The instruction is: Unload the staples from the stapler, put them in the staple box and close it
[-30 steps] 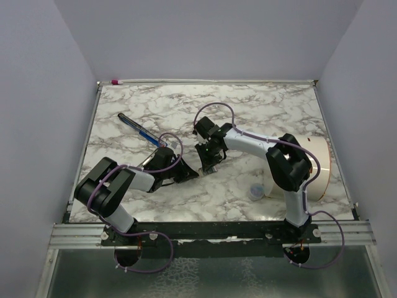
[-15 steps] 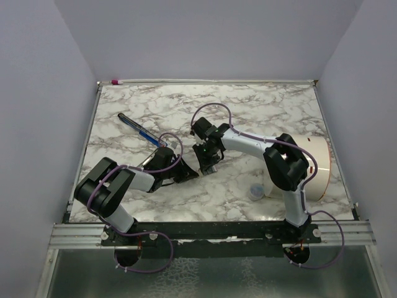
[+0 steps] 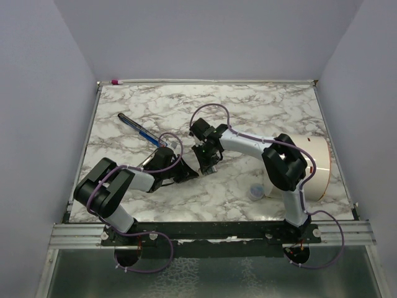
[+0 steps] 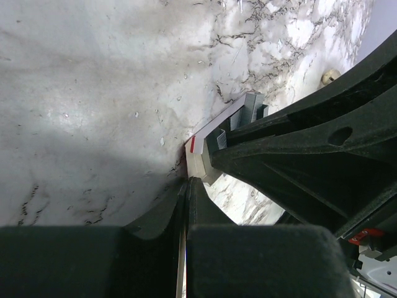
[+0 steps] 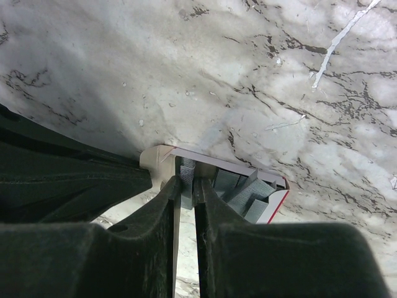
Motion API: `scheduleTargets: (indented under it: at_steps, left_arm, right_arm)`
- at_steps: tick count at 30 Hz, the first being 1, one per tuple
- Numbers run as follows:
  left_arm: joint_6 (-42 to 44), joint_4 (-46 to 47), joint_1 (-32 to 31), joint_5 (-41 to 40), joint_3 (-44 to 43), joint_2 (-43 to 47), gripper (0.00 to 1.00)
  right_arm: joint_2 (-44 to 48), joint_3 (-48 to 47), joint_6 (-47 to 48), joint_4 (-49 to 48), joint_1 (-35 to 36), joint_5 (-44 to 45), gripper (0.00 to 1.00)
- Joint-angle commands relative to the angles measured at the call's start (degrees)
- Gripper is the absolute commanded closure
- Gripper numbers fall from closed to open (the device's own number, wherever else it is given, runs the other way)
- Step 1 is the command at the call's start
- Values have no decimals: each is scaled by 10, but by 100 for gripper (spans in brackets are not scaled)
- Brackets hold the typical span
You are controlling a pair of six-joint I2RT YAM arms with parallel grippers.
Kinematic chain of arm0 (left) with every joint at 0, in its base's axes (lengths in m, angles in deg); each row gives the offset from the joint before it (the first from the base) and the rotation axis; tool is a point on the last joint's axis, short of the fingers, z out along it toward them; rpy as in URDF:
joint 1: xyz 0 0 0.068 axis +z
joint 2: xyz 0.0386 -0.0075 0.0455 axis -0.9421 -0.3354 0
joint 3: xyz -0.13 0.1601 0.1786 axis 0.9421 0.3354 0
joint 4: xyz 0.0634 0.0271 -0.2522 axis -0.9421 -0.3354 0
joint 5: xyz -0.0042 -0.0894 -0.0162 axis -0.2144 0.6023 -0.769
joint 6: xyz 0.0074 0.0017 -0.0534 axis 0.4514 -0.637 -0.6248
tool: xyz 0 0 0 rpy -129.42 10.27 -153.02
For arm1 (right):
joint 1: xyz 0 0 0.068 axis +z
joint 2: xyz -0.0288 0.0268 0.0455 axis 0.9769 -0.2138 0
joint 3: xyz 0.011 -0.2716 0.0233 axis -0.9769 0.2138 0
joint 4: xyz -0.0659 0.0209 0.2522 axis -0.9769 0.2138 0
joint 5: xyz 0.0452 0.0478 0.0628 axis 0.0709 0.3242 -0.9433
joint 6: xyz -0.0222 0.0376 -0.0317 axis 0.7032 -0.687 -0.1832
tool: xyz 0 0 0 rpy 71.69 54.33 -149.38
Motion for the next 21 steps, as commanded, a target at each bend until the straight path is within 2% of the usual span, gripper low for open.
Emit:
scheduleTargets:
  at_steps: [1, 14, 21]
  left_arm:
    - [7, -5, -3, -9, -2, 14, 100]
    - [5, -3, -4, -11, 0, 16, 100]
    - [4, -4, -4, -12, 1, 18, 100]
  right_arm:
    - [0, -20, 5, 16, 8, 21, 88]
    - [8, -41, -2, 44, 22, 58, 89]
    - [-25, -96, -13, 109, 55, 171, 90]
